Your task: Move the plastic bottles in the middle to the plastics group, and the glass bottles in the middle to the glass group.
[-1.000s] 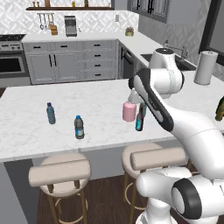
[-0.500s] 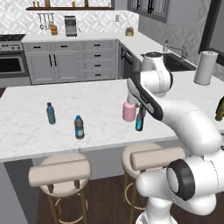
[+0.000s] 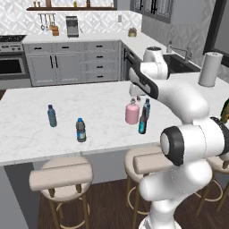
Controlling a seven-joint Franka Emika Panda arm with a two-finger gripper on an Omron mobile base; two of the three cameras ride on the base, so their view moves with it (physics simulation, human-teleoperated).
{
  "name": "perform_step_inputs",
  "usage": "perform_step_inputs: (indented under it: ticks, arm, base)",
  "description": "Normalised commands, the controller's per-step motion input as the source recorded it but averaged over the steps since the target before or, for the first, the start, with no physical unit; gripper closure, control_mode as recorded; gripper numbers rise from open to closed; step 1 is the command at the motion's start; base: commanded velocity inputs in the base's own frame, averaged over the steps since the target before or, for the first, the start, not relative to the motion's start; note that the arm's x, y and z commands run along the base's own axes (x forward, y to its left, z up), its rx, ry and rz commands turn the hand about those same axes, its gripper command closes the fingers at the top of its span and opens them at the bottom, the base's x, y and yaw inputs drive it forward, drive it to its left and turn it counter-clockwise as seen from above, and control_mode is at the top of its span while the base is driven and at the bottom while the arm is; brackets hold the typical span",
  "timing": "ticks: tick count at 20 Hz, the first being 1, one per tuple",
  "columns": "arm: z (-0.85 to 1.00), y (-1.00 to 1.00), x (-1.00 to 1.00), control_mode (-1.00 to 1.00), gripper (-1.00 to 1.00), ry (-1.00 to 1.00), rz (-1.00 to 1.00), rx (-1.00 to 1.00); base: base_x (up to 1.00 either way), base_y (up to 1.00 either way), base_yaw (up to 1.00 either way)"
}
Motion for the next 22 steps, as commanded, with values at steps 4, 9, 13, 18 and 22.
perform_step_inputs:
  ticks: [4,9,13,18,22]
  arm:
    - [-0.27,-0.08,0.59,-1.0,-1.0,0.0,0.0,0.01]
    - [-0.52,0.0,0.31,-1.0,-1.0,0.0,0.0,0.0]
    - [-0.44,0.0,0.27,-1.0,-1.0,-0.05,0.02,0.0]
    - [-0.45,0.0,0.14,-1.0,-1.0,-0.19,0.07,0.0]
    - [-0.33,0.0,0.14,-1.0,-1.0,-0.21,0.09,0.0]
  base:
    - [0.0,0.0,0.0]
    - [0.0,0.0,0.0]
    - [0.0,0.0,0.0]
    - [0.0,0.0,0.0]
    - [0.0,0.0,0.0]
